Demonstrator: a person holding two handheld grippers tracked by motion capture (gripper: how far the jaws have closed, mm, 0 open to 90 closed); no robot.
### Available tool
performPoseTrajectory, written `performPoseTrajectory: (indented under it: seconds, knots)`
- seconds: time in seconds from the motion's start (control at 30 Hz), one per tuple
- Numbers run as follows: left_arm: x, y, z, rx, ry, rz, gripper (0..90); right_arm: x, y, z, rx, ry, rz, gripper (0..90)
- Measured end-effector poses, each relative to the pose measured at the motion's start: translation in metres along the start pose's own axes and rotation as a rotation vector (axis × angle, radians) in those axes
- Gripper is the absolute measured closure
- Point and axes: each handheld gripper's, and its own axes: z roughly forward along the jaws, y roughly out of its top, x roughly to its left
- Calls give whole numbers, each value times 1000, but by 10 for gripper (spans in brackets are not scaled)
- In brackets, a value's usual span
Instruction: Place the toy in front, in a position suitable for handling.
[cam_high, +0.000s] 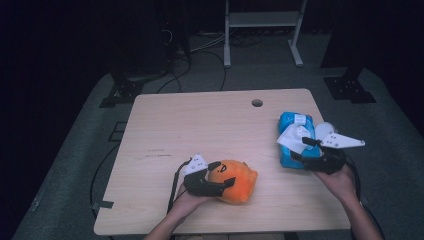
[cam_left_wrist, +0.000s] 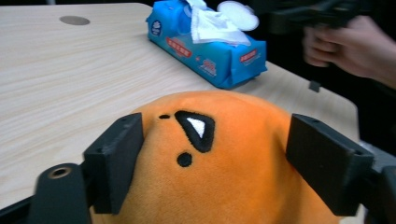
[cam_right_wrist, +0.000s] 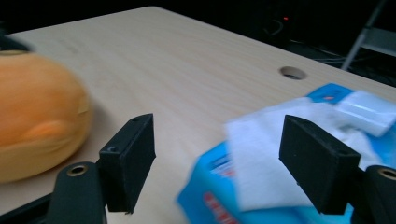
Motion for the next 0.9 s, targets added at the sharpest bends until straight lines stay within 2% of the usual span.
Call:
performPoseTrajectory:
  seconds: [0.13,0.2,0.23,0.27,0.33,0.43,0.5,0.53,0.57,0.6,0.63,0.77,0.9]
  knots:
    - [1,-1,-2,1,-12,20,177,-28,4,19,17,-64,42,276]
    - [1,-1,-3,3,-16,31,176,-38,4,29,42,-81,56,303]
    - [1,-1,-3,3,-16,31,166,-38,4,29,42,-81,56,303]
    - [2,0,-4,7,-23,32,165,-46,3,39,82,-103,68,363]
    - [2,0,-4,12,-26,41,164,-51,1,45,107,-118,89,413]
    - [2,-1,-5,16,-30,54,164,-57,-1,50,139,-130,120,613]
    - [3,-1,-5,18,-31,57,164,-59,-2,51,136,-103,153,706]
    - [3,-1,-5,18,-31,60,164,-59,-2,52,133,-106,164,748]
    - [3,-1,-5,21,-32,64,164,-58,-1,52,138,-137,159,822]
    - [3,-1,-6,24,-31,69,164,-58,0,51,135,-134,158,864]
    - [3,-1,-6,25,-30,71,164,-59,0,50,130,-125,177,873]
    - [3,0,-6,29,-20,86,164,-60,5,47,137,-117,182,883]
    - [4,3,-9,23,5,89,131,-60,13,38,102,-109,185,883]
